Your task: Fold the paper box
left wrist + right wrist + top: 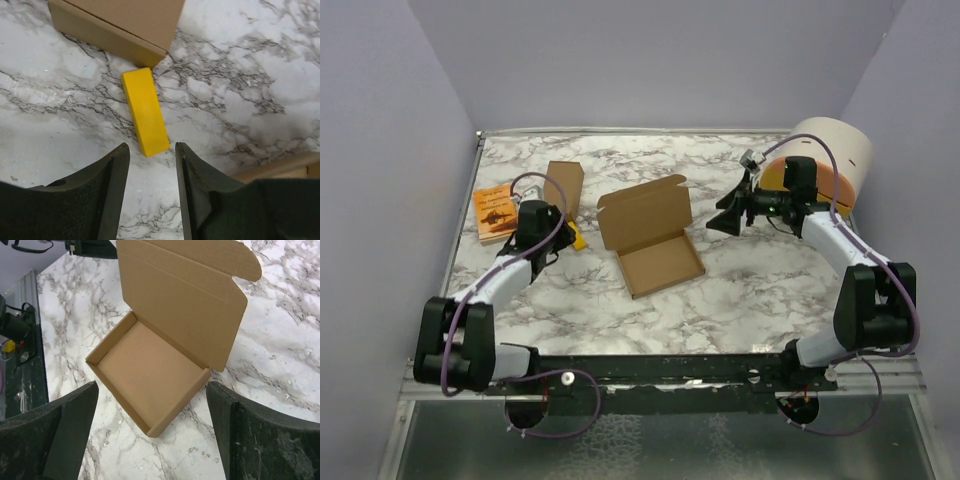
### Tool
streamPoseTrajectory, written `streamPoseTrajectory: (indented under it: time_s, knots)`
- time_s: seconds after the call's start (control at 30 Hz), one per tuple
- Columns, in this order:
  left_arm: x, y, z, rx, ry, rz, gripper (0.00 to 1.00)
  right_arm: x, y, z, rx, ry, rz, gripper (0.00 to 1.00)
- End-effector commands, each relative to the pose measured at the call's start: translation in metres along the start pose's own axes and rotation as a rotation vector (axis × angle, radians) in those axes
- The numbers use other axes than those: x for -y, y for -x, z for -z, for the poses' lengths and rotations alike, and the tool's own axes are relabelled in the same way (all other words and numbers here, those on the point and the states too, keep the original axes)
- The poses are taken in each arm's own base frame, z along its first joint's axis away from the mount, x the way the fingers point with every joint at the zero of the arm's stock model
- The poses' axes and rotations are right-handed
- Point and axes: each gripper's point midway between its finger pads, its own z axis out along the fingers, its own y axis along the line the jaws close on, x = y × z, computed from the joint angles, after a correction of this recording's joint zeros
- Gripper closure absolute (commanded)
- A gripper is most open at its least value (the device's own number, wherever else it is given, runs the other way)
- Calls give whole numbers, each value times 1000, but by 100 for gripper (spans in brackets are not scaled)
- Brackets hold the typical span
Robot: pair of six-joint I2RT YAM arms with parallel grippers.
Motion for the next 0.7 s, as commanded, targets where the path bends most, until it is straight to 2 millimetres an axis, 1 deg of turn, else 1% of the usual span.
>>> streamPoseTrajectory:
  time_s: [0.0, 0.03, 0.17, 0.3, 0.33, 0.4, 0.53, 0.67]
  knots:
    - [-34, 2, -14, -79, 261, 50, 55, 8, 0, 3, -19, -54, 15, 10]
    - [-36, 6, -17, -78, 292, 49, 52, 8, 0, 3, -19, -57, 17, 10]
    - [-43, 10, -29, -85, 389, 44, 40, 11, 0, 3, -21, -71, 23, 10]
    - [-44, 8, -47, -138, 492, -7, 34, 12, -1, 3, -22, -72, 21, 10]
    - [-44, 7, -50, -153, 525, -22, 33, 12, -2, 3, -23, -73, 19, 10]
    - [-48, -1, -58, -205, 583, -55, 33, 13, -1, 3, -24, -77, 19, 10]
    - [-40, -7, -68, -217, 592, -84, 35, 14, -2, 3, -27, -75, 15, 10]
    - [-34, -13, -75, -218, 579, -96, 42, 15, -4, 2, -30, -75, 14, 10]
